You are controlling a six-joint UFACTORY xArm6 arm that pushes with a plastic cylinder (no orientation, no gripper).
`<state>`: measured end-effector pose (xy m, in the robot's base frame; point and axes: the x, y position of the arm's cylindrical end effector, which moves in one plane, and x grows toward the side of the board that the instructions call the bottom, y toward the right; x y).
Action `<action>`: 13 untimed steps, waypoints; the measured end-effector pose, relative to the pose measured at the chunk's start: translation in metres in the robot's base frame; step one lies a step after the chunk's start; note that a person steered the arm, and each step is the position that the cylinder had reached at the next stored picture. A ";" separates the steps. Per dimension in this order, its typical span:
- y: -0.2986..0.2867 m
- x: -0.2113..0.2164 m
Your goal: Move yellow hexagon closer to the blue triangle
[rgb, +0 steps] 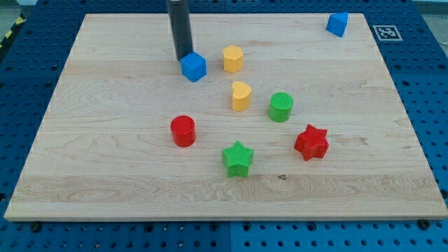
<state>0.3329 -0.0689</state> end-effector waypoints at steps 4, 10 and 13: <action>0.049 0.015; 0.131 -0.053; 0.174 -0.048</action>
<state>0.2846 0.1049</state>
